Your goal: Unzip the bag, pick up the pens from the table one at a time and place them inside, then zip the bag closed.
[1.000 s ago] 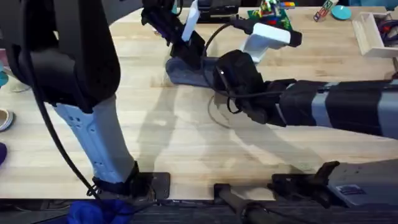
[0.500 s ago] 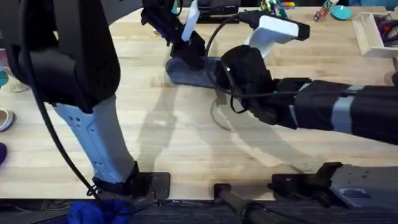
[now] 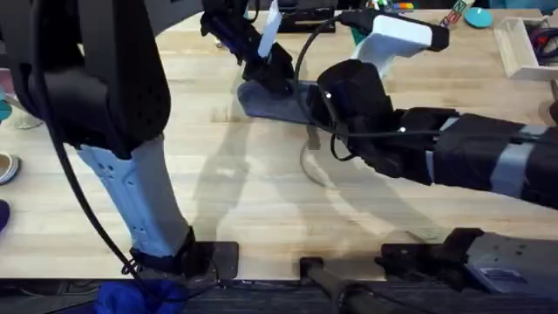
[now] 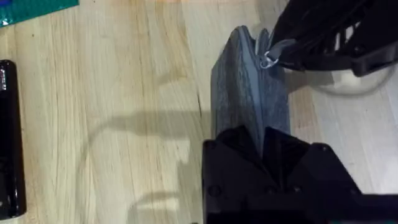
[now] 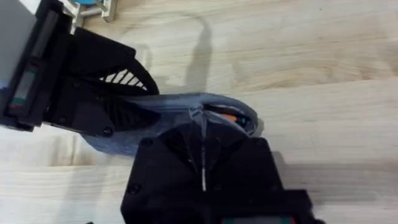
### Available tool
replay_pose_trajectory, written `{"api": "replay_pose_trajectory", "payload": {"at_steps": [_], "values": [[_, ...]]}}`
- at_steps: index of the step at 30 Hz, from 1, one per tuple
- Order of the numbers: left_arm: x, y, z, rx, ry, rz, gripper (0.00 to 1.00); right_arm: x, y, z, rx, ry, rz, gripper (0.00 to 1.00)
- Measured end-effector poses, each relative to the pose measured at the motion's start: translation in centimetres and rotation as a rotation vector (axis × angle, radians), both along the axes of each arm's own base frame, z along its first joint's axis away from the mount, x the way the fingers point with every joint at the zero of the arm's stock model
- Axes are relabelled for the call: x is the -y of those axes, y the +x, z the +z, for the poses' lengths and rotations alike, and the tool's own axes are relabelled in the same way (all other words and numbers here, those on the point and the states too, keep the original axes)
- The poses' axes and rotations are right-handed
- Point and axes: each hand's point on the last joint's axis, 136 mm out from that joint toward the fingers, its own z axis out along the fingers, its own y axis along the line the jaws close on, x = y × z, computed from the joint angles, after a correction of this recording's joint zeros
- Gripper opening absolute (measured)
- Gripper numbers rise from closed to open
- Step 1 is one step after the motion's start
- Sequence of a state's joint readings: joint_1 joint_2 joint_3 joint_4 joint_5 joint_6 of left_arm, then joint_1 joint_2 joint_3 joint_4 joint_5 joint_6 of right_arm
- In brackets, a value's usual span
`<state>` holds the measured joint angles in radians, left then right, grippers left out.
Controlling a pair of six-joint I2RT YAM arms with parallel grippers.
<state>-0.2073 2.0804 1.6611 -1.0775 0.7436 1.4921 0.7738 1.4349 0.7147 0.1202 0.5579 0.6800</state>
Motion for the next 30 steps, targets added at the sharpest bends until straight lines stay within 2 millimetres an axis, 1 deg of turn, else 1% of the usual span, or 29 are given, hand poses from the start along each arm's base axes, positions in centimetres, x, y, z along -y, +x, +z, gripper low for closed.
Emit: {"api": "replay_pose_trajectory", "payload": {"at_steps": [10, 19, 30], "values": [[0.3, -0.1, 0.2, -0.005, -0.021, -0.003, 0.041, 1.2, -0.2, -0.7, -0.031, -0.037, -0.023, 0.033], [0.8, -0.4, 0.9, -0.024, -0.077, -0.003, 0.041, 2.8, -0.6, -0.1, -0.061, -0.03, -0.045, 0.033], [1.3, -0.6, 1.3, -0.035, -0.117, -0.007, 0.041, 5.3, -1.1, -1.5, -0.159, -0.028, -0.121, 0.033]]}}
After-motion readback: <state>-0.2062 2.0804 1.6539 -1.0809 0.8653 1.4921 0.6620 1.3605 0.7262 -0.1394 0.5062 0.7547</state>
